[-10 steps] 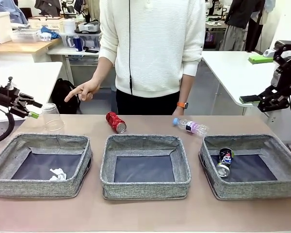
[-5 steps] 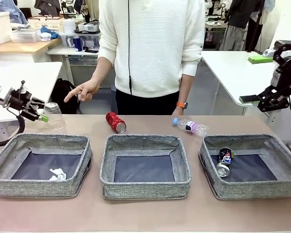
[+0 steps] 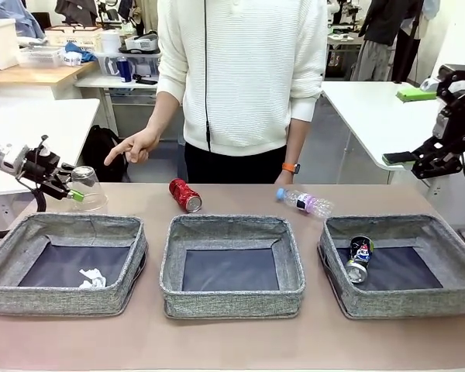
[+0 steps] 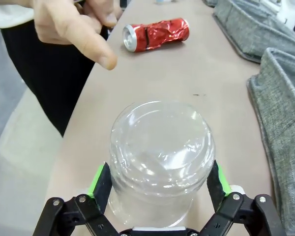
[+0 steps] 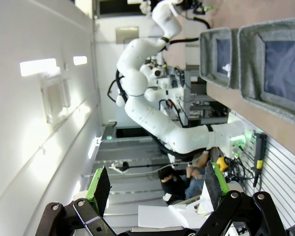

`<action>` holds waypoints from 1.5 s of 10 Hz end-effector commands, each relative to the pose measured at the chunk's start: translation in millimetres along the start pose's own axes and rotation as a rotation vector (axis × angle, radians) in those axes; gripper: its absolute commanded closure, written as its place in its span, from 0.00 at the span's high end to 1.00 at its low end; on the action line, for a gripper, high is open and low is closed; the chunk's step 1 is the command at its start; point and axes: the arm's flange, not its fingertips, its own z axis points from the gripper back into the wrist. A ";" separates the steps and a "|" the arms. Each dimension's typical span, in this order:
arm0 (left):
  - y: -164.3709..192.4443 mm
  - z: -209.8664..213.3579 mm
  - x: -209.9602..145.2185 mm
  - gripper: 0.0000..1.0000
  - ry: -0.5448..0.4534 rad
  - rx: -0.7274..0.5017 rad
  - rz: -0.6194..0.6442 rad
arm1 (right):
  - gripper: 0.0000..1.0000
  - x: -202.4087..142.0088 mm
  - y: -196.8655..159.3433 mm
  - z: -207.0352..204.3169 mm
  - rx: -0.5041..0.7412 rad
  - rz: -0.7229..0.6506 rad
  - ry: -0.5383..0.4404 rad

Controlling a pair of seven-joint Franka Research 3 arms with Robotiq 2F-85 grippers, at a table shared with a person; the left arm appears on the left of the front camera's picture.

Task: Sort the waste into the appropriate baskets.
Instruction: Pick up the waste item pointed out by the person.

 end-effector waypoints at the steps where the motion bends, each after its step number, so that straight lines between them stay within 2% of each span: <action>1: -1.0 -1.7 -1.2 1.00 -0.035 -0.033 -0.008 | 1.00 0.1 2.4 0.4 0.023 0.014 0.000; 6: -3.7 -12.4 -4.6 1.00 -0.086 -0.029 -0.015 | 1.00 0.1 2.4 0.4 0.023 0.014 0.000; 7: -3.5 -14.3 -4.8 0.80 -0.085 -0.017 -0.010 | 1.00 0.1 2.4 0.4 0.023 0.014 0.000; 8: -3.5 -14.4 -4.8 0.80 -0.097 -0.020 -0.010 | 1.00 0.1 2.4 0.4 0.023 0.014 0.000; 9: -3.5 -14.5 -4.4 0.60 -0.108 -0.018 -0.007 | 1.00 0.1 2.4 0.4 0.023 0.014 0.000; 10: -3.5 -14.7 -4.1 0.76 -0.113 -0.023 -0.006 | 1.00 0.1 2.4 0.4 0.023 0.014 0.000; 11: -3.5 -14.8 -4.2 0.40 -0.112 -0.024 -0.005 | 1.00 0.1 2.4 0.4 0.023 0.014 0.000; 12: -3.5 -15.0 -4.3 0.56 -0.114 -0.024 -0.002 | 1.00 0.1 2.4 0.4 0.023 0.014 0.000; 13: -3.7 -14.8 -4.2 0.20 -0.114 -0.025 -0.002 | 1.00 0.1 2.4 0.4 0.023 0.014 0.000; 14: -3.6 -14.4 -4.1 0.36 -0.111 -0.023 -0.002 | 1.00 0.1 2.4 0.4 0.023 0.014 0.000; 15: -3.8 -13.6 -3.5 0.00 -0.113 -0.023 0.000 | 1.00 0.1 2.4 0.4 0.023 0.014 0.000</action>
